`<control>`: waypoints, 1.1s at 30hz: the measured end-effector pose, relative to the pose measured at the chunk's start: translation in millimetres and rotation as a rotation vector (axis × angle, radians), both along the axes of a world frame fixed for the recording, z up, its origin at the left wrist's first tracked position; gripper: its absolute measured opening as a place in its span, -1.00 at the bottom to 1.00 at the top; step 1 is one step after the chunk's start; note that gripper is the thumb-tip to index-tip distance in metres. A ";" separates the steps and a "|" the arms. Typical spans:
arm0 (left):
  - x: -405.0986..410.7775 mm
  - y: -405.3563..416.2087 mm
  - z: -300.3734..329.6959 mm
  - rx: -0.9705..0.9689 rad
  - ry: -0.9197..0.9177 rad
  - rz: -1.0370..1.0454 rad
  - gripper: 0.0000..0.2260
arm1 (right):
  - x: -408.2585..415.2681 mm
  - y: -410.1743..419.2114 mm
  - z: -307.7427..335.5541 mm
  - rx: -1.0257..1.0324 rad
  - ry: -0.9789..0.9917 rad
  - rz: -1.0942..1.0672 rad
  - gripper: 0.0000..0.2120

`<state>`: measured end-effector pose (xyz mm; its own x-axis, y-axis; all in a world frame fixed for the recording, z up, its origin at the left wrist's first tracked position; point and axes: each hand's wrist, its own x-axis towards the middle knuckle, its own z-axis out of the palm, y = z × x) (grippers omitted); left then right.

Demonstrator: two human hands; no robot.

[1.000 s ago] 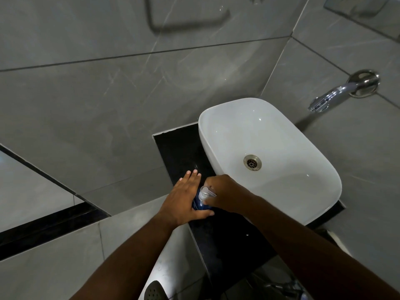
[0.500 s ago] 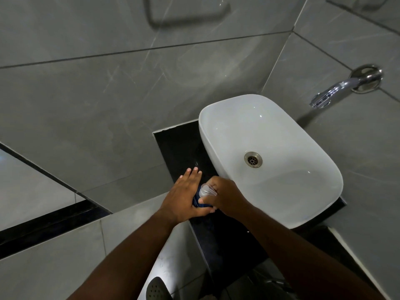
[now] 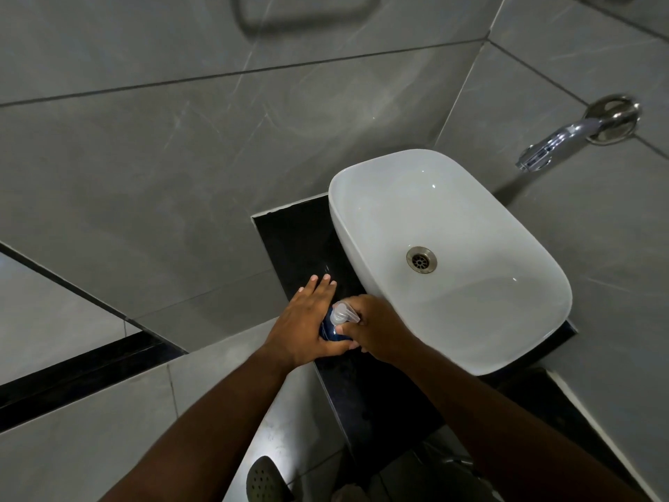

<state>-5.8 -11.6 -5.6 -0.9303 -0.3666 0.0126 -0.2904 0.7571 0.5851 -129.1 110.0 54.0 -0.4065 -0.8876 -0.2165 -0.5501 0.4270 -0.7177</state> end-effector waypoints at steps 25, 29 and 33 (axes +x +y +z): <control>-0.1 4.5 -3.5 -0.009 0.066 0.035 -0.10 | 15.4 7.8 -19.1 -0.136 -0.054 -0.122 -0.72; -1.2 3.8 -4.5 -0.001 0.073 0.032 -0.07 | 9.8 7.4 -16.3 -0.105 -0.078 -0.096 -0.70; -0.8 5.6 -9.0 0.003 0.097 0.054 -0.09 | 6.7 6.0 -19.1 -0.102 0.014 -0.042 -0.64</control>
<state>-6.6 -6.0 -14.5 -0.9038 -0.4160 0.1004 -0.2723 0.7400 0.6151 -122.4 116.0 34.9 -0.4460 -0.8869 -0.1198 -0.5434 0.3748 -0.7512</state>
